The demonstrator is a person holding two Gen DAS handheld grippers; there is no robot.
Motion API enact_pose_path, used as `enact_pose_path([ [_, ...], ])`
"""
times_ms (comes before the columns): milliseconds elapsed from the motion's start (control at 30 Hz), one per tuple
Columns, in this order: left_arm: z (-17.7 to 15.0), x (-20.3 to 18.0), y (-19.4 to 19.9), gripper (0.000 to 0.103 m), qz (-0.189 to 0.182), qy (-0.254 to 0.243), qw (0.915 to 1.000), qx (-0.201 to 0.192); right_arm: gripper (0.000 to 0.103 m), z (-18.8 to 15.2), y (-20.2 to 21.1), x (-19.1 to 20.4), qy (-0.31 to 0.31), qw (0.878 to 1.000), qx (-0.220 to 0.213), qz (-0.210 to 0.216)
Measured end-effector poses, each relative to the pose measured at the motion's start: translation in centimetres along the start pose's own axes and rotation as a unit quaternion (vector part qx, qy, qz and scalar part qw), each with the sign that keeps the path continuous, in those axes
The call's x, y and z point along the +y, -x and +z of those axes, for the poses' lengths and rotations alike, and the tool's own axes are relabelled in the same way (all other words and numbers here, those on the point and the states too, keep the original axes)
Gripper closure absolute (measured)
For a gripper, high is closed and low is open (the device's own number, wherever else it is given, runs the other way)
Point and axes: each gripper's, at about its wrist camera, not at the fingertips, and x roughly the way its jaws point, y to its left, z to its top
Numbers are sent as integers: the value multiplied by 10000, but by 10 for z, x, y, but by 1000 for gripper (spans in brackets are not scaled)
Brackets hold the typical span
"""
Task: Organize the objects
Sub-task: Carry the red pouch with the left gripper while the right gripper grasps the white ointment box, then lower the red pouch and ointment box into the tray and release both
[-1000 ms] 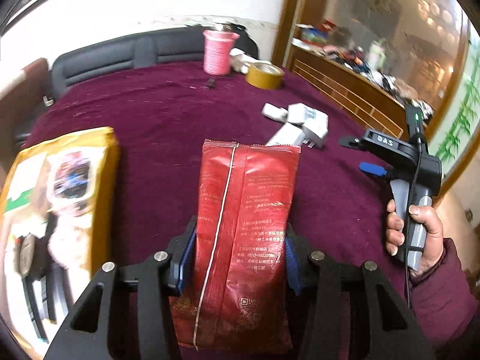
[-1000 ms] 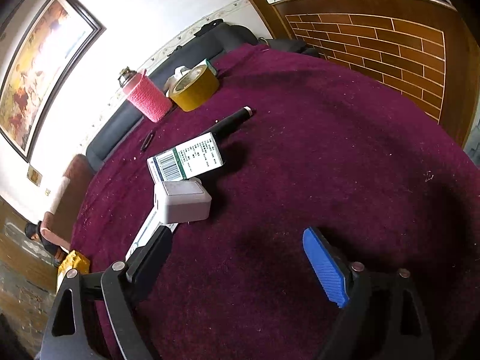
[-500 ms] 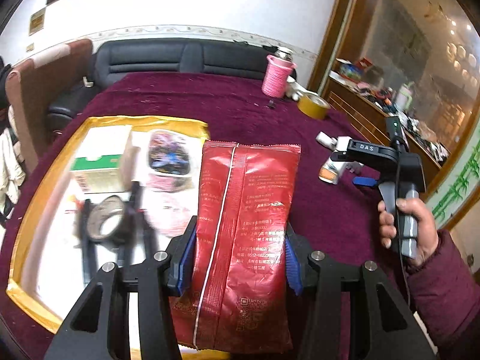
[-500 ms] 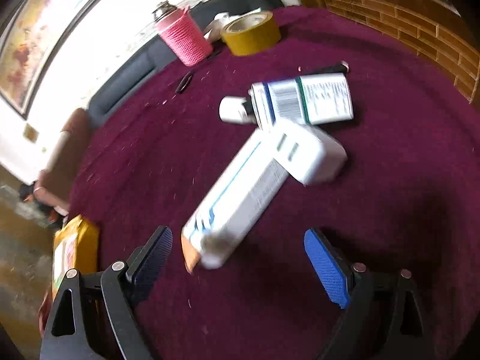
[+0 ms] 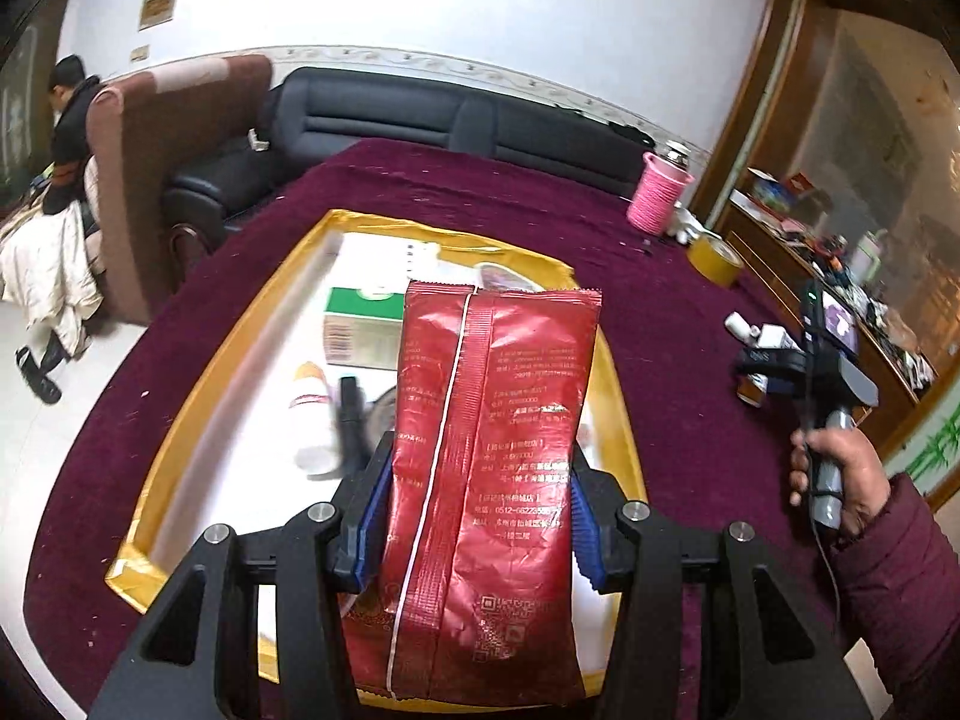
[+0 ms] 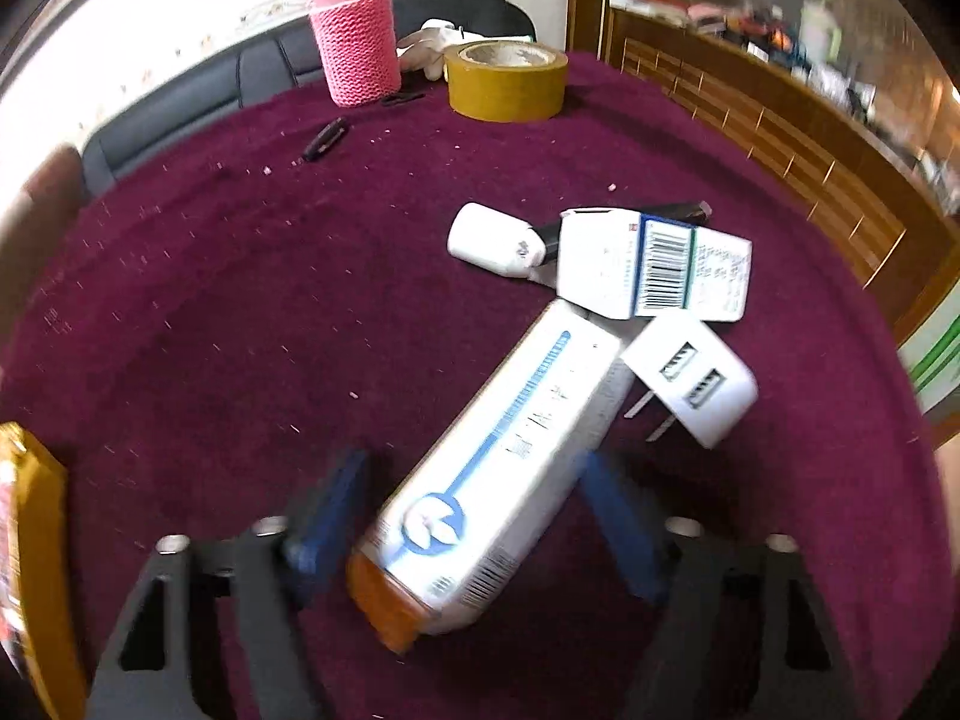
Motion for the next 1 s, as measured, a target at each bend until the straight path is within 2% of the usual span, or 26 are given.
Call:
enact_pose_path([
  [67,-1,7,2,54,49,70,10000,-10,50,-2,4,-1,64,10000,-19,46],
  [133,-3,13,3,54,67,147,9999,1,71,-5,8,-3,105,9997,23,220],
  [267,-7,19,11,54,111,231,9997,-16,72,-13,16,-7,47,9971,127,744],
  [300,-7,20,13,54,139,239,9996,-33,72,-17,19,-9,-21,9948,150,1010],
  [500,-10,25,25,54,357,289,9989,-101,71,-33,37,-14,-301,9803,235,1936],
  [700,-15,33,29,54,717,390,9967,-40,71,-41,65,-1,-201,9657,165,2583],
  [833,-14,35,32,54,921,341,9951,-68,71,-48,86,22,47,9539,165,2998],
  [1000,-7,42,28,54,1006,267,9945,-67,71,-63,108,49,377,9410,193,3358],
])
